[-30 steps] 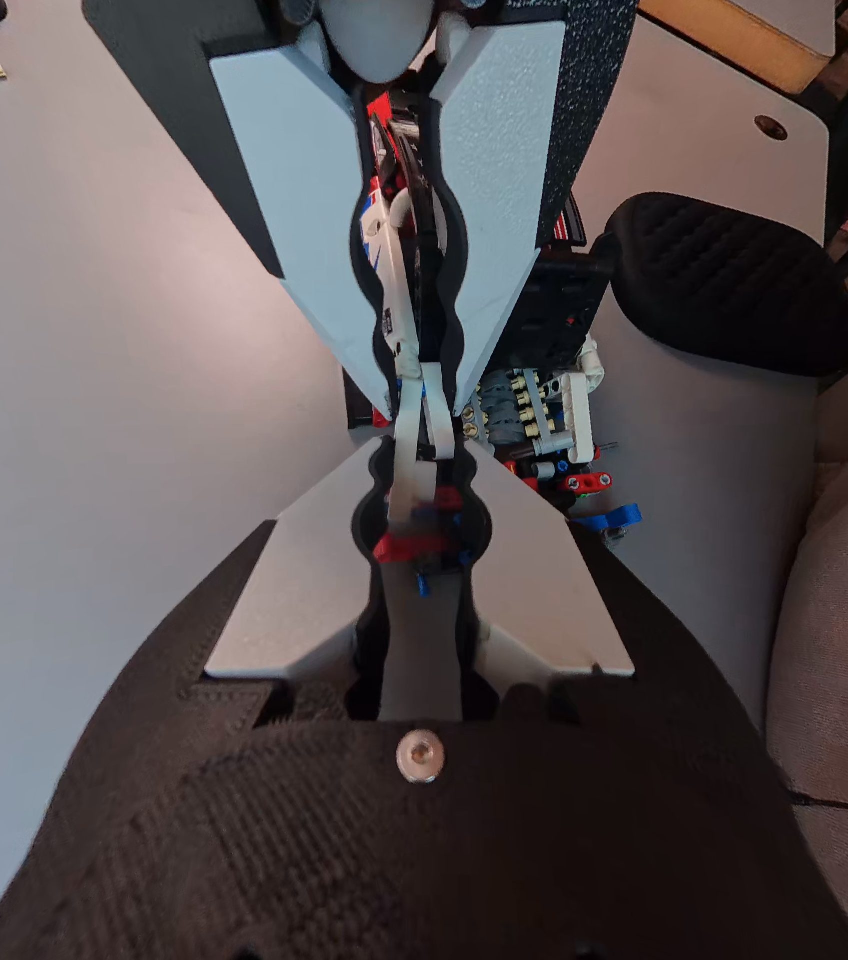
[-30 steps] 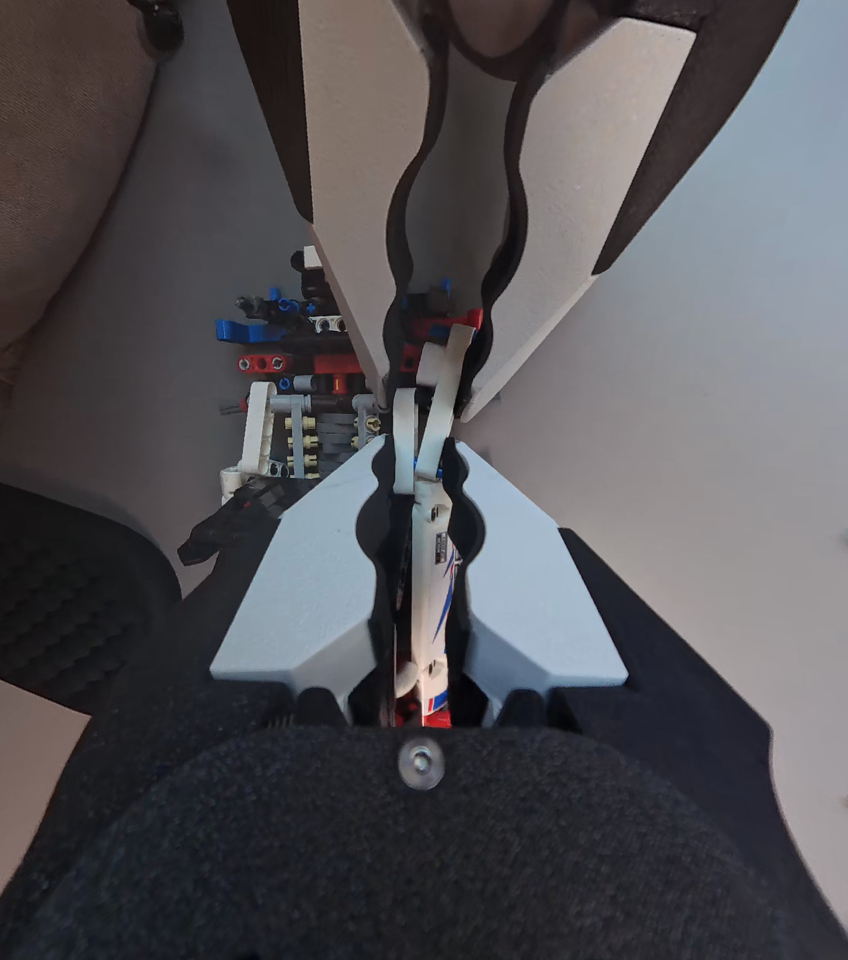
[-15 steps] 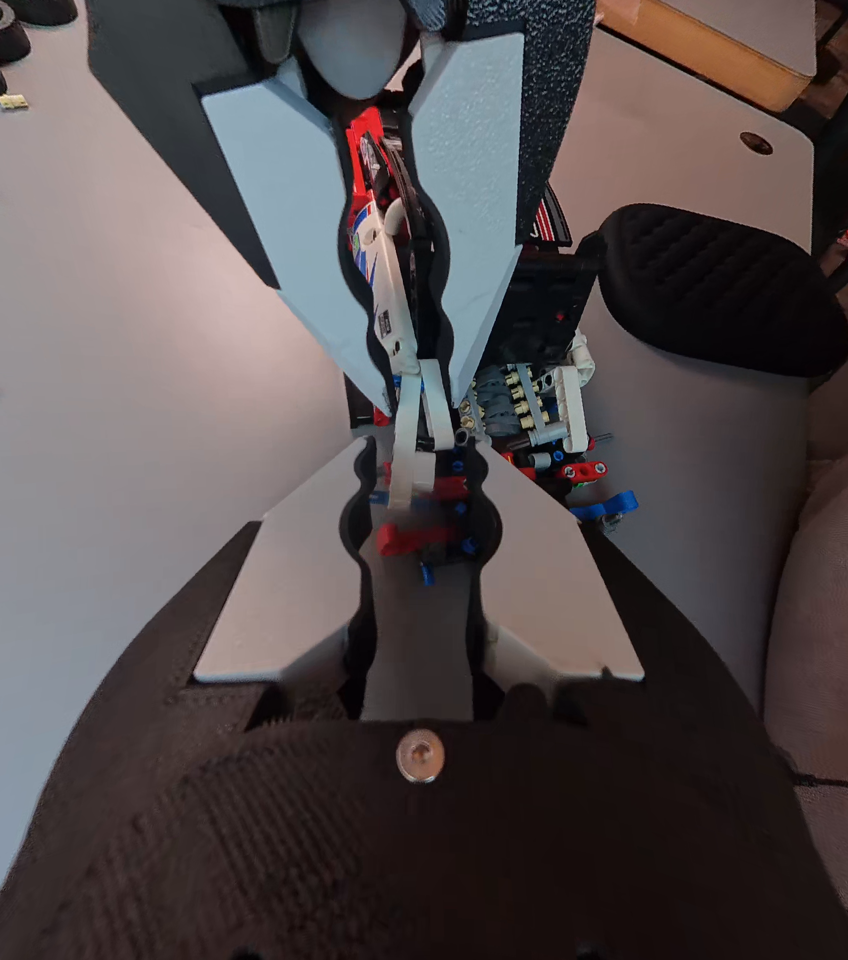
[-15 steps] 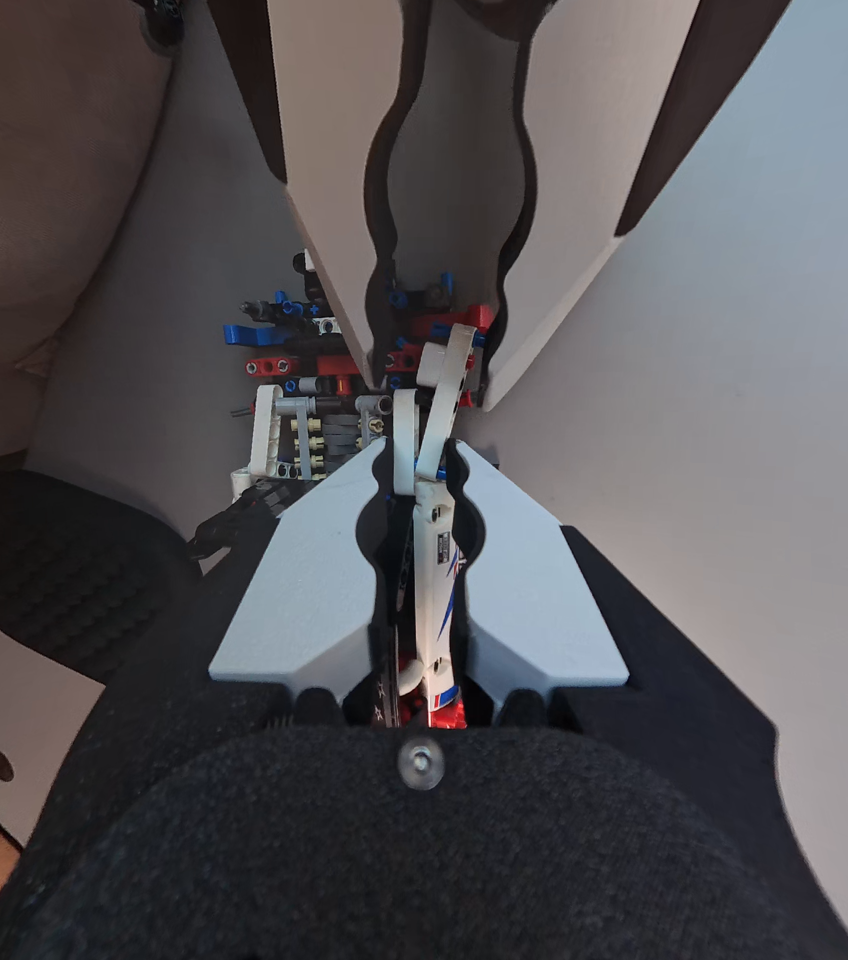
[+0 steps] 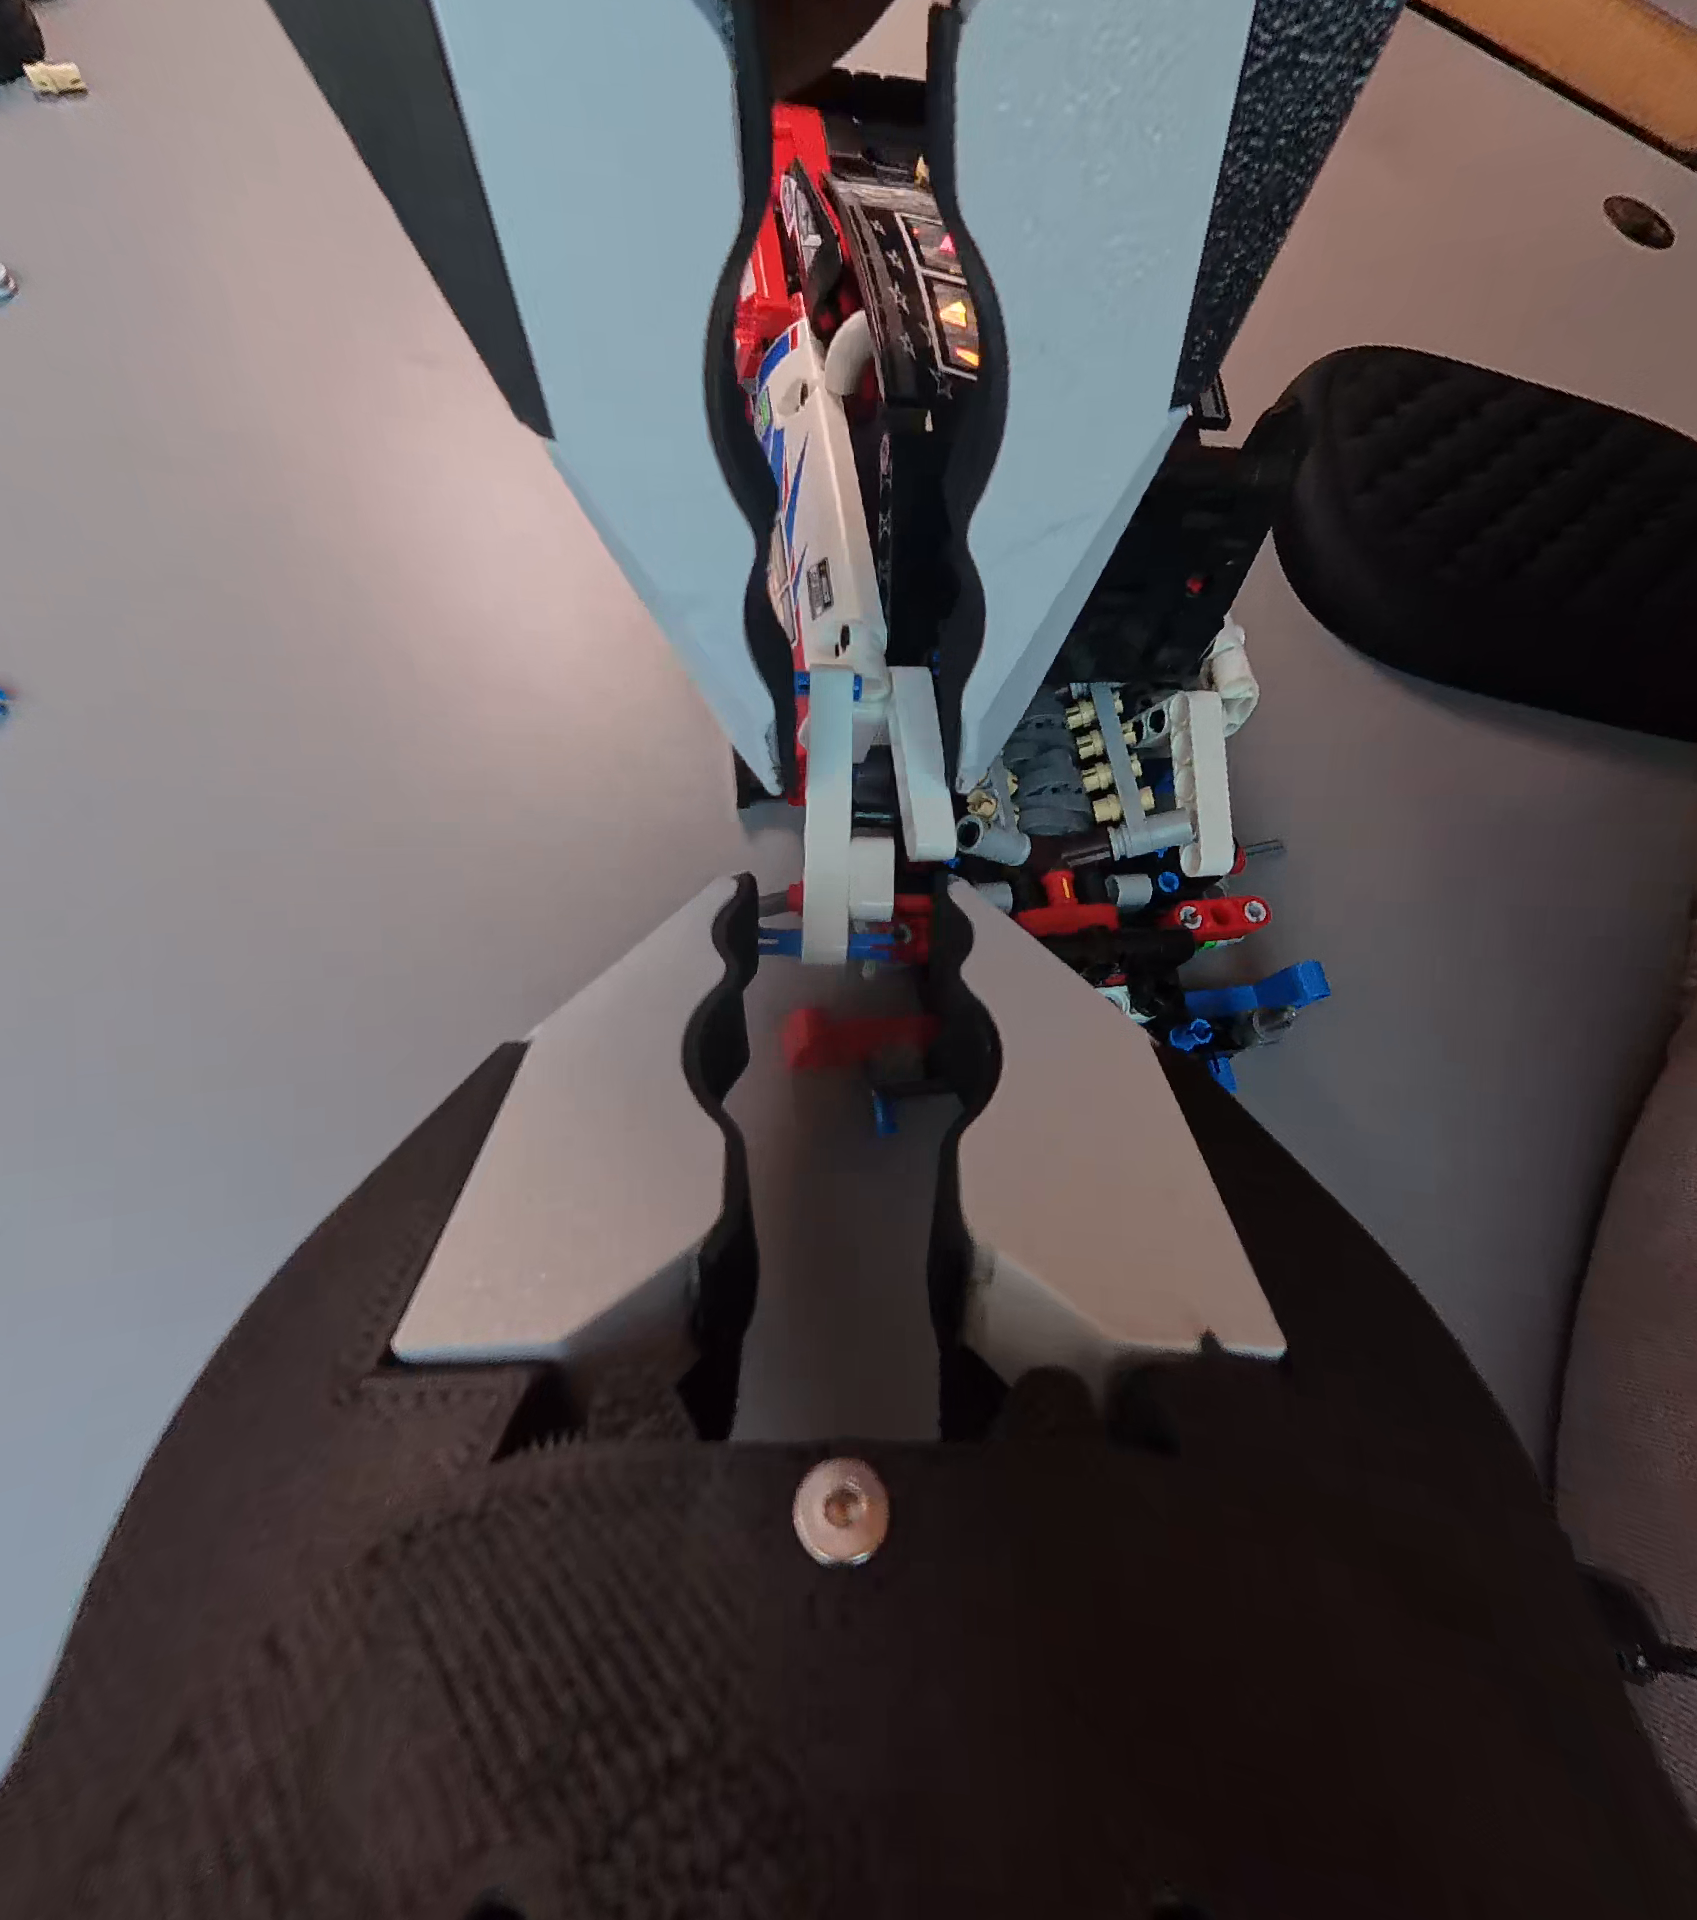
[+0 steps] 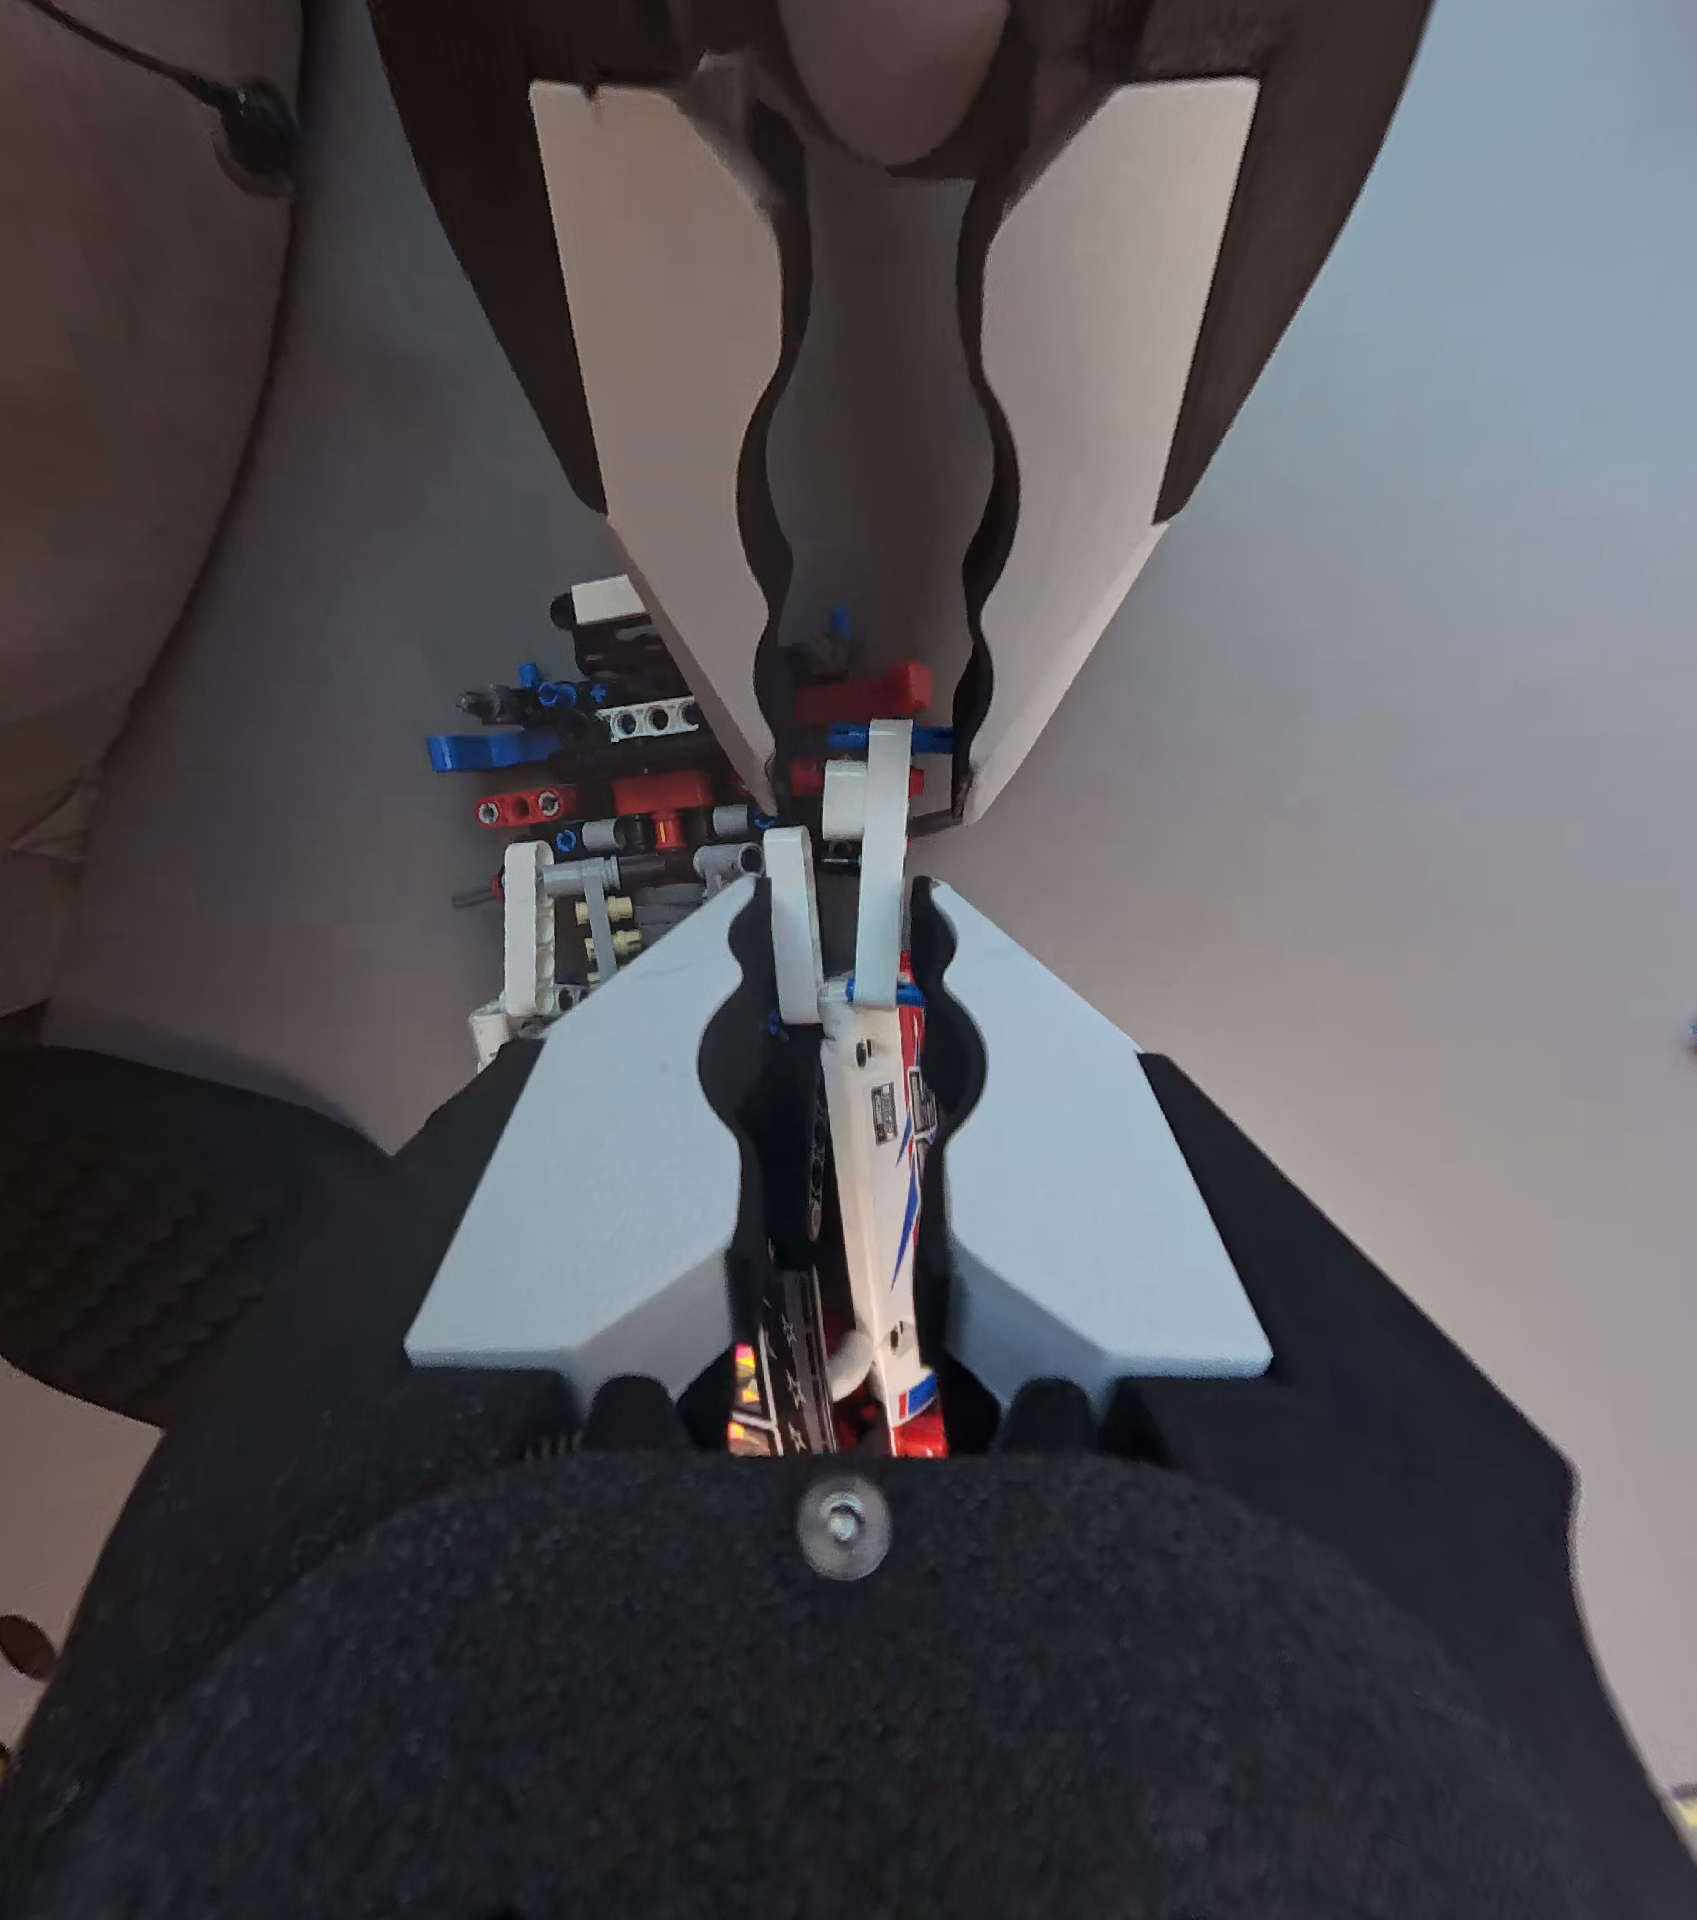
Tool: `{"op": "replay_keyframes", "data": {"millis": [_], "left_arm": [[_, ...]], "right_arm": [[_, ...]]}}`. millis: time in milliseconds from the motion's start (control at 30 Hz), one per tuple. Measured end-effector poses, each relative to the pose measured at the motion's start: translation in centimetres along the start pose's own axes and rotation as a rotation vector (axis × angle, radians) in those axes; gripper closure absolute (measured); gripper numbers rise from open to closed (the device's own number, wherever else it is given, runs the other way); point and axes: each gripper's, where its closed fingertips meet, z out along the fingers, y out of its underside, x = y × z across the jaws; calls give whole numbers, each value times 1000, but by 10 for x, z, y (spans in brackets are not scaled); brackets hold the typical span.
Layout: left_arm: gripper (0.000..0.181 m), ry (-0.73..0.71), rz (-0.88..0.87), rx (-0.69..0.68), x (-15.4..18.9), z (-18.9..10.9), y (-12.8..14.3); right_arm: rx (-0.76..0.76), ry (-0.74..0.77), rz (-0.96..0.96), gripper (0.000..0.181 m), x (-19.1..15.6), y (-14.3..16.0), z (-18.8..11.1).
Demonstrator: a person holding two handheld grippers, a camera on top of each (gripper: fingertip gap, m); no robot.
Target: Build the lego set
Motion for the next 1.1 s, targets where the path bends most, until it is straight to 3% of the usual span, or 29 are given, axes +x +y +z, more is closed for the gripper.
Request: {"op": "replay_keyframes", "data": {"millis": [433, 600, 800, 967, 1100], "left_arm": [[150, -35, -44, -30, 8, 0, 7], [150, -47, -46, -13, 5, -2, 5], [150, -90, -33, 32, -4, -11, -1], [156, -126, -14, 75, -12, -20, -9], [156, -155, -19, 107, -20, -29, -16]], "right_arm": [[-65, 44, -60, 156, -3, 1, 3], [-22, 64, -12, 157, 8, 5, -10], [50, 101, 43, 143, 18, 6, -13], [72, 192, -23, 158, 25, 0, -13], [64, 293, -71, 158, 32, -4, -21]]}}
